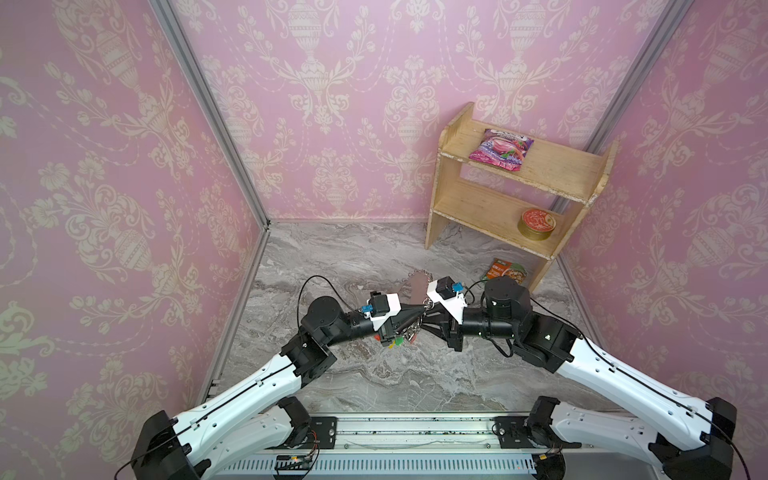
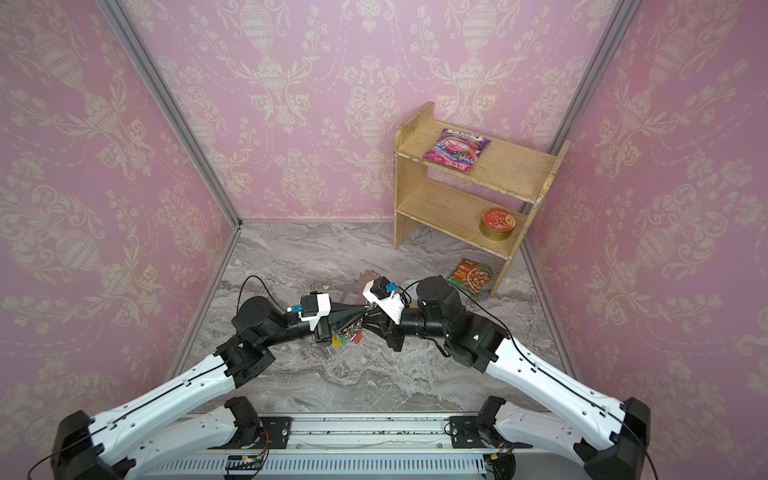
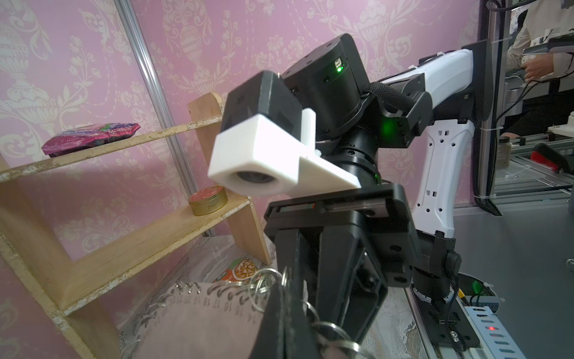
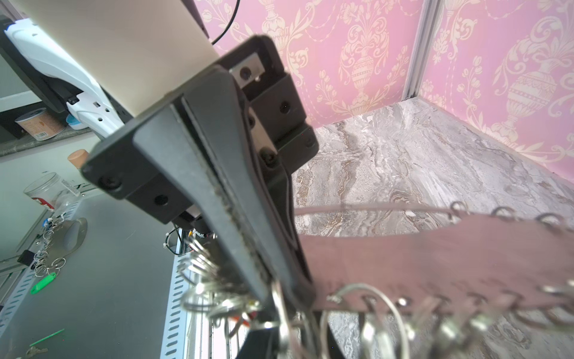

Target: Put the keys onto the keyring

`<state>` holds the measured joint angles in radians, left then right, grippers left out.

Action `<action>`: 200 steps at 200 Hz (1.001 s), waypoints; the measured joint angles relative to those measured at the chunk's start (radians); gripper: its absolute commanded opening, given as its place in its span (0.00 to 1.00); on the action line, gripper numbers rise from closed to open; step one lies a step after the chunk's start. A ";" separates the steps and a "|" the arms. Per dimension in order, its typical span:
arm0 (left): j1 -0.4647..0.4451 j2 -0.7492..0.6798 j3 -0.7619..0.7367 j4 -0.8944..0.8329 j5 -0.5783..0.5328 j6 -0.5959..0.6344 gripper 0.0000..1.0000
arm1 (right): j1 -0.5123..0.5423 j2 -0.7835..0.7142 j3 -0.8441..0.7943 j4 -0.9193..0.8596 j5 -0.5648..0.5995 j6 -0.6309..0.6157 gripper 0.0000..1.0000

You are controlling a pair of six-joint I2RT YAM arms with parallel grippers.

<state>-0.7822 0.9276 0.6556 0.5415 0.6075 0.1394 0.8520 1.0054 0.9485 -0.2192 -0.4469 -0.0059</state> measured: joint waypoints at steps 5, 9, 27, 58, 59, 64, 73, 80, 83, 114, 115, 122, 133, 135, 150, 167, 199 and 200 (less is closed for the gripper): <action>0.000 0.000 0.000 0.012 0.005 0.000 0.00 | 0.003 -0.004 0.000 -0.017 0.002 -0.002 0.33; 0.000 0.000 0.000 0.020 0.011 0.000 0.00 | 0.006 -0.008 0.000 -0.031 0.002 -0.013 0.35; 0.000 0.000 0.000 0.036 0.019 0.000 0.00 | 0.006 -0.039 0.006 -0.110 0.018 -0.037 0.40; 0.000 0.000 0.000 0.048 0.039 0.000 0.00 | -0.019 -0.108 0.065 -0.236 0.037 -0.093 0.42; 0.000 0.000 0.000 0.048 0.040 0.000 0.00 | -0.021 -0.111 0.069 -0.240 0.037 -0.097 0.42; 0.000 0.000 0.000 0.049 0.041 0.000 0.00 | -0.028 -0.120 0.083 -0.253 0.039 -0.105 0.42; 0.000 0.000 0.000 0.050 0.044 0.000 0.00 | -0.039 -0.133 0.108 -0.274 0.045 -0.122 0.42; 0.000 0.000 0.000 0.050 0.045 0.000 0.00 | -0.048 -0.140 0.126 -0.287 0.048 -0.132 0.42; 0.000 0.000 0.000 0.050 0.047 0.000 0.00 | -0.051 -0.142 0.134 -0.292 0.052 -0.137 0.42; 0.000 0.000 0.000 0.059 0.063 0.000 0.00 | -0.066 -0.154 0.165 -0.290 0.048 -0.157 0.36; 0.000 0.000 0.000 0.060 0.064 0.000 0.00 | -0.066 -0.154 0.165 -0.288 0.047 -0.156 0.36; 0.000 0.000 0.000 0.064 0.068 0.000 0.00 | -0.067 -0.155 0.165 -0.280 0.039 -0.154 0.34; 0.000 0.002 0.000 0.072 0.071 0.000 0.00 | -0.072 -0.154 0.164 -0.261 0.024 -0.155 0.30; 0.000 0.002 0.000 0.074 0.072 0.000 0.00 | -0.072 -0.154 0.164 -0.256 0.021 -0.153 0.30; 0.000 0.004 0.000 0.080 0.077 0.000 0.00 | -0.074 -0.151 0.164 -0.228 0.003 -0.151 0.24; 0.000 0.004 0.000 0.082 0.084 0.000 0.00 | -0.079 -0.149 0.158 -0.196 -0.016 -0.151 0.18; 0.000 0.004 0.000 0.082 0.090 0.000 0.00 | -0.084 -0.138 0.149 -0.157 -0.050 -0.142 0.13; 0.000 0.004 0.000 0.082 0.090 0.000 0.00 | -0.084 -0.137 0.149 -0.155 -0.052 -0.142 0.13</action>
<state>-0.7818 0.9314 0.6556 0.6239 0.6979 0.1394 0.7677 0.8680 1.0973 -0.3740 -0.4992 -0.1474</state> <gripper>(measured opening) 0.044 0.130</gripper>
